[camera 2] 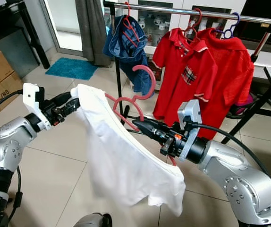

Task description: Hang hanger

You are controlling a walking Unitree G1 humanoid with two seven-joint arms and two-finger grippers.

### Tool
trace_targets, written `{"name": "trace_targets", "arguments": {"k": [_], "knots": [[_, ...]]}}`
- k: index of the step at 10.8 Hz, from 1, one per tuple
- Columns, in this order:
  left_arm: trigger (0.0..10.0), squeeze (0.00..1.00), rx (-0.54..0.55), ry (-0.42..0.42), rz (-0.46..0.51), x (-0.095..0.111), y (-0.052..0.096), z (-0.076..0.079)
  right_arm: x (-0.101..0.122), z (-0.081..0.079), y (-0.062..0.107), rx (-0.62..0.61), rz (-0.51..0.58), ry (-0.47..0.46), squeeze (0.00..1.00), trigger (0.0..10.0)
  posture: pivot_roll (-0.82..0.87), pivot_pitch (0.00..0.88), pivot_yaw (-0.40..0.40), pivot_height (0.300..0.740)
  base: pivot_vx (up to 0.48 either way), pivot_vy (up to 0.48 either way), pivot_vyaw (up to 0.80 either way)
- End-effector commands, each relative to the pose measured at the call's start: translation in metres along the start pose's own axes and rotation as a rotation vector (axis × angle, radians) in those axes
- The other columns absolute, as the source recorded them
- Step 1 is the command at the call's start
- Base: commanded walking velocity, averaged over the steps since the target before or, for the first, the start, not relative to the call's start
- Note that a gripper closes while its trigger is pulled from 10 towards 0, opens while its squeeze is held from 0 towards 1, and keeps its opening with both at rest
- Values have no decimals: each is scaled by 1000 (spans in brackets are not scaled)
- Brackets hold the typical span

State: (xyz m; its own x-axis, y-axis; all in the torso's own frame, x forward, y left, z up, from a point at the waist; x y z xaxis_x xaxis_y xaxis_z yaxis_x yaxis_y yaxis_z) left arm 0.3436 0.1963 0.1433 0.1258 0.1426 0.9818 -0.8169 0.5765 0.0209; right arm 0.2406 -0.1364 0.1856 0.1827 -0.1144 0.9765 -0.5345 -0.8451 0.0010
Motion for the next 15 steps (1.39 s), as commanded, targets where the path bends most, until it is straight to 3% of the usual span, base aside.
{"name": "trace_targets", "arguments": {"k": [1, 7, 10, 13, 15], "knots": [[0, 0, -6, -2, 17, 2, 0, 0, 9, -6, 2, 32, 23, 30, 0, 10000, 9, 30, 68, 740, 0, 0, 0], [0, 0, -20, -2, 19, 3, 1, 1, 8, -7, 1, 43, 21, 15, 0, 10000, 9, 20, 70, 740, 0, 0, 0], [0, 0, -14, -7, 46, 9, 8, -1, 7, -2, 1, 6, 12, 22, 0, 10000, 12, 25, 69, 740, 0, 0, 0], [0, 0, 63, -51, 151, 31, 22, -13, 0, 12, 2, -75, -38, 30, 0, 10000, 22, 34, 60, 740, 0, 0, 0], [0, 0, 80, -112, 154, 38, 27, -17, -5, 15, 2, -94, -69, 38, 0, 10000, 22, 34, 60, 740, 0, 0, 0]]}}
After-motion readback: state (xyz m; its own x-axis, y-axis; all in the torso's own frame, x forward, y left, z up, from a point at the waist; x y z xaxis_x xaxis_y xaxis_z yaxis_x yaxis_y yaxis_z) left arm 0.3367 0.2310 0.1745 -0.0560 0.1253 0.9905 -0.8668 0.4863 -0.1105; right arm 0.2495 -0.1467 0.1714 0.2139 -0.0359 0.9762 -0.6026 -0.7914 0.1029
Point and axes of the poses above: a point about 5 cm out from each wrist's last joint towards the gripper, its own y axis pointing back from the gripper into the wrist, its own x axis along the axis of the wrist's last joint, z = x × y, the point moved 2 cm from there along -y, pointing out of the wrist towards the gripper, and after that the axes turned 1 degree about y, right-handed, at the moved point
